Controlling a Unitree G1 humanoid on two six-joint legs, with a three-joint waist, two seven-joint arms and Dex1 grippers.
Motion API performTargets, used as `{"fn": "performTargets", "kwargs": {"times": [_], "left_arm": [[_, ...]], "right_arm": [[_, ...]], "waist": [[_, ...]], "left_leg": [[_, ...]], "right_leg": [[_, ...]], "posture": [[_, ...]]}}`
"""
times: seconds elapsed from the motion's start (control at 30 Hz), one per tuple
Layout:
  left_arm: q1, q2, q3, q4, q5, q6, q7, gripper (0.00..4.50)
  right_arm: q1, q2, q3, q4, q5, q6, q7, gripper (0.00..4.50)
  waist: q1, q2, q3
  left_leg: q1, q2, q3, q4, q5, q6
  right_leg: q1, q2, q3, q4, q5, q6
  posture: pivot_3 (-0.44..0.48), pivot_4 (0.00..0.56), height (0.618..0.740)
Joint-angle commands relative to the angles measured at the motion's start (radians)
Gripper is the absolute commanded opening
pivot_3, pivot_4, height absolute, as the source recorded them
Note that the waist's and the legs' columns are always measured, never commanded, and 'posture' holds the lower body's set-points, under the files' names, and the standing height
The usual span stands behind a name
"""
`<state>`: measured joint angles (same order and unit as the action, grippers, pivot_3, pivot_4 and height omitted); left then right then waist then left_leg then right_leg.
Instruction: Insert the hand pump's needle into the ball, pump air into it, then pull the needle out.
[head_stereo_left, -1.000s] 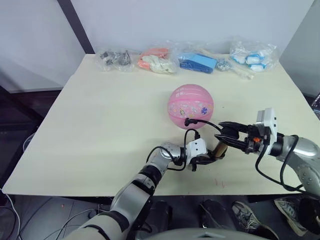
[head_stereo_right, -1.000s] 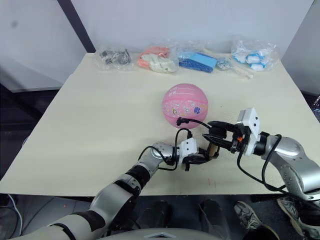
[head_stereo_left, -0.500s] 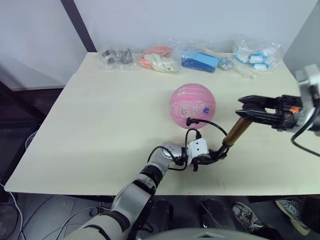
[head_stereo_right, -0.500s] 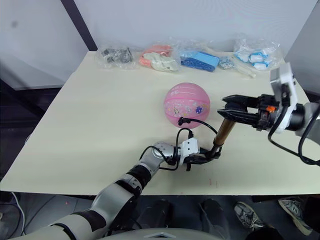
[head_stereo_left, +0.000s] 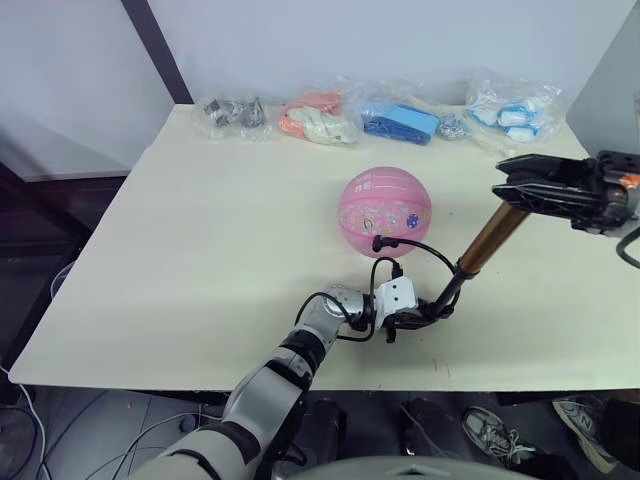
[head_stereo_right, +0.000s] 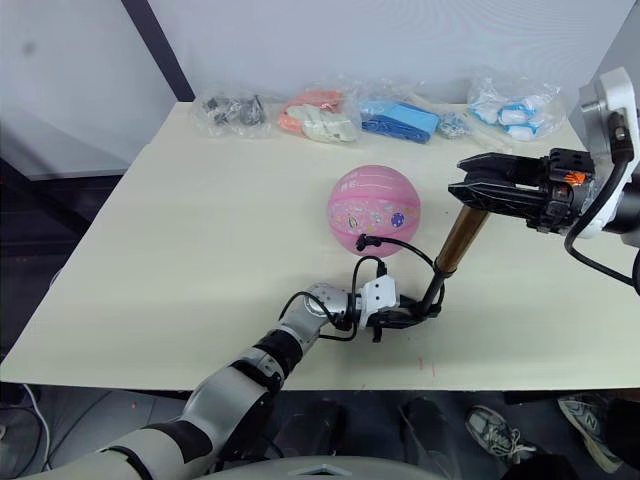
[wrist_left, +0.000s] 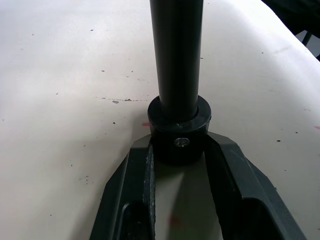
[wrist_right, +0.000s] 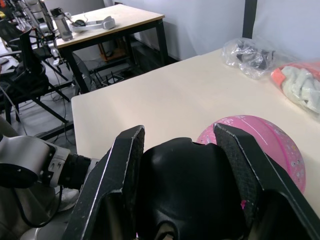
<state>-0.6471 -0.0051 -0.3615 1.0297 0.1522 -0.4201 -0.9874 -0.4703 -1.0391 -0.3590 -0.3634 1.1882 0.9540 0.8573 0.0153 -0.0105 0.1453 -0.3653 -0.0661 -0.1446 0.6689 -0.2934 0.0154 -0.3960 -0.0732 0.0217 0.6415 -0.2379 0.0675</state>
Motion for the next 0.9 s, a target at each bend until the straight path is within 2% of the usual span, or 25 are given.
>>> {"fn": "performTargets", "kwargs": {"times": [0.03,0.27,0.37,0.6,0.77,0.9], "left_arm": [[0.037,0.018,-0.018,0.051,0.031,0.039,0.000,1.04],[0.041,0.022,-0.021,0.046,0.032,0.040,-0.001,1.04],[0.041,0.024,-0.021,0.046,0.033,0.040,-0.002,1.04],[0.039,0.025,-0.022,0.046,0.033,0.039,-0.002,1.04],[0.037,0.025,-0.021,0.046,0.032,0.041,-0.003,1.04],[0.035,0.026,-0.020,0.047,0.031,0.042,-0.002,1.04]], "right_arm": [[0.056,0.040,-0.001,-0.047,-0.023,-0.026,-0.011,1.75],[0.207,0.121,0.129,-0.085,-0.228,-0.181,0.029,1.75],[0.262,0.160,0.207,-0.068,-0.342,-0.267,0.037,1.75],[0.330,0.255,0.318,-0.005,-0.485,-0.390,0.047,1.75],[0.360,0.305,0.358,0.034,-0.555,-0.448,0.049,1.75],[0.348,0.305,0.327,0.012,-0.524,-0.431,0.051,1.75]], "waist": [[0.000,-0.001,-0.001],[-0.002,-0.001,-0.002],[-0.002,-0.002,-0.002],[-0.004,-0.004,-0.004],[-0.004,-0.003,-0.004],[-0.005,-0.004,-0.005]], "left_leg": [[0.000,0.000,0.000,0.000,0.000,0.000],[0.003,0.000,0.001,0.000,0.000,0.000],[0.003,0.000,0.001,0.000,0.000,0.000],[0.004,0.001,0.001,0.000,0.000,0.000],[0.004,0.000,0.001,0.000,0.000,0.000],[0.005,0.001,0.001,0.000,0.000,0.000]], "right_leg": [[0.000,0.000,0.000,0.000,0.000,0.000],[0.002,0.001,0.000,0.000,0.000,0.001],[0.002,0.001,0.000,0.000,-0.001,0.001],[0.002,0.002,0.001,0.000,0.000,0.001],[0.002,0.002,0.001,0.000,0.000,0.001],[0.002,0.002,0.001,0.000,-0.001,0.001]], "posture": [[0.000,0.150,0.740],[0.000,0.150,0.740],[0.000,0.150,0.740],[0.000,0.150,0.740],[0.000,0.150,0.740],[0.000,0.150,0.740]]}}
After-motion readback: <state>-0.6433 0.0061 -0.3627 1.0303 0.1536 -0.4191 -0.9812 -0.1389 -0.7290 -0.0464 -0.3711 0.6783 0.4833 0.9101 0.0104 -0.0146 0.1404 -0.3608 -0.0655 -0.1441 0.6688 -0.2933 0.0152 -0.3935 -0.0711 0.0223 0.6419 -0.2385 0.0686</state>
